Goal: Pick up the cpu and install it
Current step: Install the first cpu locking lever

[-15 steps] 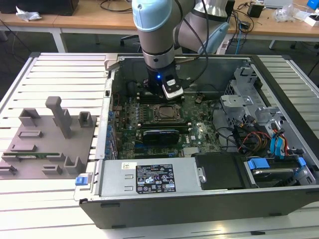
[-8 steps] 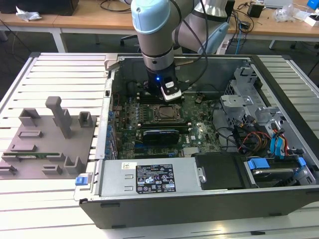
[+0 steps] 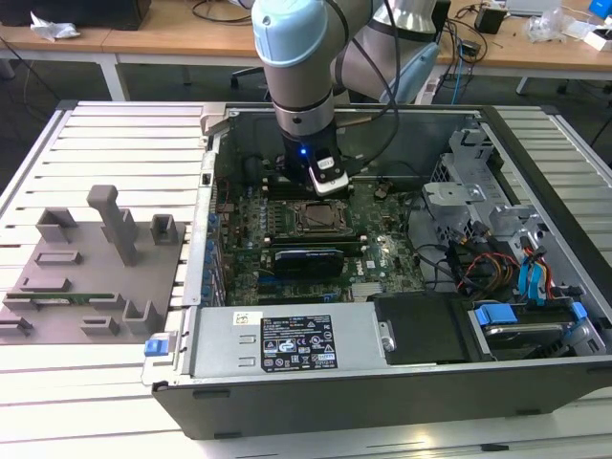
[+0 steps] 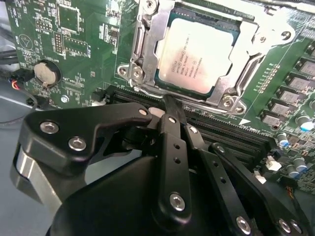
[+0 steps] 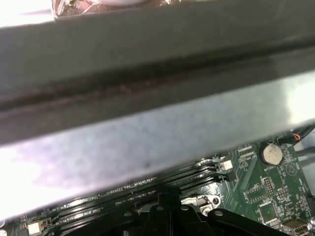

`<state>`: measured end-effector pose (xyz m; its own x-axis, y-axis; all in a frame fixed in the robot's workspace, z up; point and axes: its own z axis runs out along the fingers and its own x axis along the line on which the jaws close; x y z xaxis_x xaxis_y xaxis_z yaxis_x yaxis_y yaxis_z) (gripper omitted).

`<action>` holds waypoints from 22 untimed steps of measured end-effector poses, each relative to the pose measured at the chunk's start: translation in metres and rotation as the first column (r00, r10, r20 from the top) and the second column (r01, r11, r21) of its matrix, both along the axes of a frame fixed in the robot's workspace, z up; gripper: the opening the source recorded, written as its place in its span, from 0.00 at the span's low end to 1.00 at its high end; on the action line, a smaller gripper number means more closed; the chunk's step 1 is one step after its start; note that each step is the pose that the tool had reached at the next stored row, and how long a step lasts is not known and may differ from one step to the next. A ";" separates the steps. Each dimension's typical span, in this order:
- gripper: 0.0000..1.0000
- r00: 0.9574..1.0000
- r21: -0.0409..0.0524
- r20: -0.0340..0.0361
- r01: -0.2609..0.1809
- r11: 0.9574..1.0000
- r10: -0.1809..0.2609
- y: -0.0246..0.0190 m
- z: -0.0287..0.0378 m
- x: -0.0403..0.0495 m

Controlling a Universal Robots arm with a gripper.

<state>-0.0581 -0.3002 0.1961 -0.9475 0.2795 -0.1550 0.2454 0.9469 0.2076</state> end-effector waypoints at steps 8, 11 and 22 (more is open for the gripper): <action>0.11 1.000 -0.006 0.000 0.000 1.000 0.000 0.0000 0.0104 0.0000; 0.11 1.000 -0.038 -0.002 0.000 0.999 0.000 0.0000 0.0141 0.0000; 0.11 0.999 -0.236 -0.042 -0.006 0.972 -0.004 -0.0012 0.0143 0.0000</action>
<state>-0.0581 -0.3014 0.2104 -0.9547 0.2392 -0.1768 0.2485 0.9681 -0.0323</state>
